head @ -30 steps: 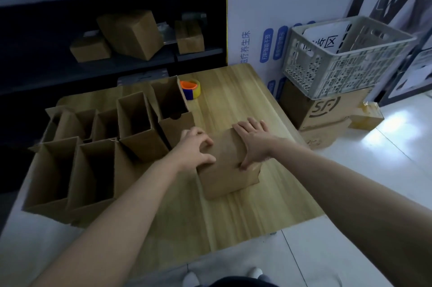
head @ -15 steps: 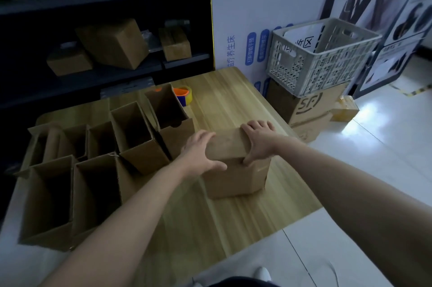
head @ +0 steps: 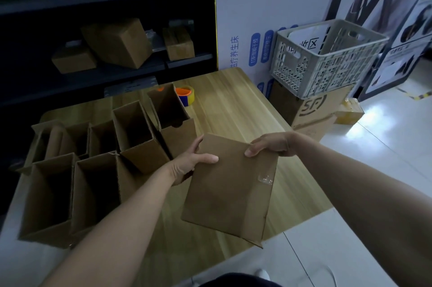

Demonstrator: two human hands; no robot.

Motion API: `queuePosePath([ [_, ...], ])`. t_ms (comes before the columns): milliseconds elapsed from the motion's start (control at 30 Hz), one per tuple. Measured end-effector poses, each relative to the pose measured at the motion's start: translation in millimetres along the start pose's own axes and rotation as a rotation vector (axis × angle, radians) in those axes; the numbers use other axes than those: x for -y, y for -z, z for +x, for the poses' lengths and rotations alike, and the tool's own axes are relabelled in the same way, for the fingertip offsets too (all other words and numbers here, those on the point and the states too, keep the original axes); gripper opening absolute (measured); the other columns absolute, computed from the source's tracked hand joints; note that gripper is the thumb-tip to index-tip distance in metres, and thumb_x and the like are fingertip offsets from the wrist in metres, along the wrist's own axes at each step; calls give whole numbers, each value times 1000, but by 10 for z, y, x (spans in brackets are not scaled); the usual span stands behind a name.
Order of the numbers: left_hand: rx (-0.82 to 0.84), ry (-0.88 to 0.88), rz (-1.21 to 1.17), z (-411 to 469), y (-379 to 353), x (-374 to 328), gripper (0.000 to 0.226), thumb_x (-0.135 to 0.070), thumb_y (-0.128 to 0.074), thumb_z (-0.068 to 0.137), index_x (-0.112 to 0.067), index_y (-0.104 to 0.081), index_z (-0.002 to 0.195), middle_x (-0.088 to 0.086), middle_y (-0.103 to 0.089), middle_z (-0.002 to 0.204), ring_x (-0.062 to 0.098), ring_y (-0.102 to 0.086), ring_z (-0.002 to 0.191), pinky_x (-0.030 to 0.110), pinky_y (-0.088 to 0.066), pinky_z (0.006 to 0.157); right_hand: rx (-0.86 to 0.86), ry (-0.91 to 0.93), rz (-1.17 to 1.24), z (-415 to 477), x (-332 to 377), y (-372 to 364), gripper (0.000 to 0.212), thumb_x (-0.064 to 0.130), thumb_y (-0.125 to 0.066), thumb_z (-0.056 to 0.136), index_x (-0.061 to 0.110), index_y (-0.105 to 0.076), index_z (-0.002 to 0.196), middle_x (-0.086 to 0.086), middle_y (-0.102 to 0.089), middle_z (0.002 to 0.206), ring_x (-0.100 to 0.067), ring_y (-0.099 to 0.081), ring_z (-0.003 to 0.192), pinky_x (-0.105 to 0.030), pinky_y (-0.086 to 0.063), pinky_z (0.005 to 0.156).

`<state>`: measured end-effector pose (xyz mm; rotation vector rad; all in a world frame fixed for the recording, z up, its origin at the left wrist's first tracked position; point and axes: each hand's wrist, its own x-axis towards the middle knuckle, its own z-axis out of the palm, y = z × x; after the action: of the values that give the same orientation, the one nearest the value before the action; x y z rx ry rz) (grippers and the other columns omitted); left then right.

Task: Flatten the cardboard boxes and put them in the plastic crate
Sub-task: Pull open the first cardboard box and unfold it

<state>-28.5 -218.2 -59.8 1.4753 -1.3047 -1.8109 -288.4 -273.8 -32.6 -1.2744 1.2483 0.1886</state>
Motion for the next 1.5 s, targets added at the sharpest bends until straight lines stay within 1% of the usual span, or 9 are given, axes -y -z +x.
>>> queuePosePath([
  [200, -272, 176, -4, 174, -75, -131, 96, -48, -78, 64, -42, -21, 141, 0, -50, 112, 26, -54, 98, 40, -49, 77, -552, 144, -438, 82, 160, -145, 80, 46, -70, 79, 17, -35, 145, -5, -36, 150, -27, -34, 136, -39, -30, 108],
  [367, -438, 423, -223, 230, -91, -355, 81, -60, -68, 66, -29, -35, 133, 15, -48, 119, 38, -48, 98, 48, -45, 60, -490, 282, -482, 74, 309, -291, 90, 70, -60, 74, 28, -28, 147, 2, -24, 155, -24, -17, 142, -52, -22, 113],
  [600, -321, 592, -461, 276, -3, -150, 64, -64, -49, 80, -13, -49, 119, 23, -58, 111, 47, -52, 101, 64, -45, 83, -444, 402, -467, -171, 340, -231, 98, 81, -53, 60, 24, -43, 139, 0, -46, 140, -23, -40, 131, -41, -34, 106],
  [800, -305, 619, -631, 278, -8, 65, 69, -66, -41, 83, -13, -45, 128, 31, -50, 115, 55, -47, 101, 66, -50, 68, -463, 417, -905, -115, 197, -309, 139, 67, -79, 50, 41, 19, 145, 12, 9, 157, -21, 19, 143, -49, 9, 115],
  [1000, -290, 596, -669, 164, -61, 65, 59, -58, -40, 86, -10, -50, 118, 29, -47, 118, 55, -43, 108, 63, -51, 73, -626, 559, -1174, -101, 215, -308, 139, 54, -82, 57, 28, 22, 146, -1, 3, 159, -20, 14, 144, -46, 11, 115],
  [1133, -351, 463, -327, 97, -178, -171, 51, -53, -39, 91, -17, -50, 125, 19, -51, 120, 46, -47, 110, 60, -47, 88, -625, 503, -1131, -83, 265, -264, 132, 55, -79, 55, 22, 8, 149, -4, -10, 155, -23, -3, 144, -47, 9, 116],
  [1233, -523, 42, 19, 87, -320, -353, 63, -59, -48, 88, -16, -44, 134, 9, -49, 132, 25, -50, 115, 42, -44, 96, -556, 398, -1094, -45, 297, -248, 128, 58, -77, 57, 20, 2, 151, -5, -15, 153, -26, -8, 141, -46, 6, 116],
  [1300, -351, -200, 116, 14, -384, -460, 64, -57, -62, 80, -23, -44, 131, 1, -46, 133, 12, -50, 109, 27, -45, 87, -525, 364, -1074, -18, 313, -245, 126, 60, -75, 58, 19, -2, 151, -6, -19, 151, -29, -12, 139, -47, 0, 116],
  [1500, -64, -201, 590, 13, -389, -310, 93, -33, -81, 70, -22, -27, 145, -10, -10, 151, 13, -24, 134, 24, -27, 101, -494, 319, -999, 61, 220, -319, 127, 67, -72, 59, 17, 0, 151, -7, -18, 155, -27, -13, 142, -46, -1, 118],
])
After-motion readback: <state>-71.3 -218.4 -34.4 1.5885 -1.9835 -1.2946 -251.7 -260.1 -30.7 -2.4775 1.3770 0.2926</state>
